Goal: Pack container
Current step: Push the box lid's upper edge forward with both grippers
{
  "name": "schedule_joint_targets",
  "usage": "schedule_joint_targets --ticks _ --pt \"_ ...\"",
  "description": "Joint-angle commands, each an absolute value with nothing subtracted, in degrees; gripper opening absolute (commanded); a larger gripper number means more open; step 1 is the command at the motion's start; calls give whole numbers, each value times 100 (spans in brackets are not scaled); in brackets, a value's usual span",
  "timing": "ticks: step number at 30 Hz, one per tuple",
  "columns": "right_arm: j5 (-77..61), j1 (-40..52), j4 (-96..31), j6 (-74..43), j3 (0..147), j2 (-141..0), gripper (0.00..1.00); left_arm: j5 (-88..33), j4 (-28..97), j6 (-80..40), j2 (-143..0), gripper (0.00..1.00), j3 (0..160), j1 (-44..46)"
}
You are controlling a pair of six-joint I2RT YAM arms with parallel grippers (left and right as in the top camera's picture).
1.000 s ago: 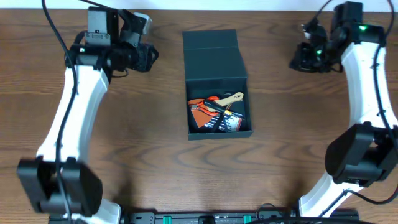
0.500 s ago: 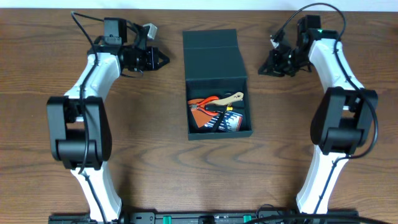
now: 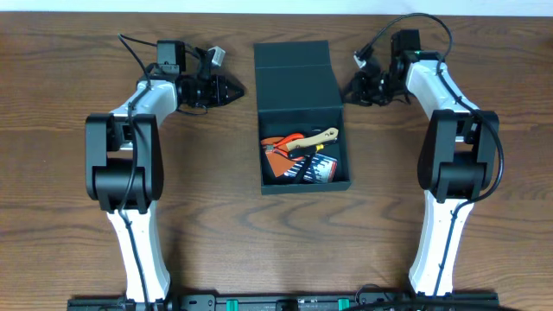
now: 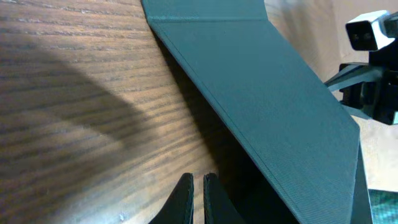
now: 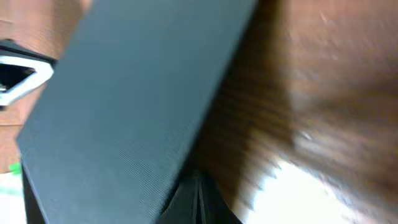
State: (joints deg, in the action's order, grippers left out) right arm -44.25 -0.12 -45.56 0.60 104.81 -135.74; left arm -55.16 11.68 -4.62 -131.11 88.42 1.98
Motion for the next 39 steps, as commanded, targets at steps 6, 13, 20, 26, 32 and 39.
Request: schedule_joint_targets --ticks 6,13,20,26,32,39 --pt "-4895 25 -4265 -167 10479 -13616 1 -5767 923 -805 -13343 6 8827 270" --pt "-4890 25 -4215 -167 10479 -13616 1 -5760 731 -805 -13347 6 8827 429" --pt "-4893 25 -4163 -167 10479 -13616 1 -5741 650 -805 -13347 6 8827 484" --pt "-4893 25 -4106 -167 10479 -13616 1 -5741 650 -808 -13347 6 8827 484" --pt "-5050 27 -4021 -117 10479 -13616 1 -5747 650 -917 -13347 6 8833 484" --pt "-5328 27 -3957 -10 10479 -13616 1 -5861 650 -1022 -13347 6 8952 484"
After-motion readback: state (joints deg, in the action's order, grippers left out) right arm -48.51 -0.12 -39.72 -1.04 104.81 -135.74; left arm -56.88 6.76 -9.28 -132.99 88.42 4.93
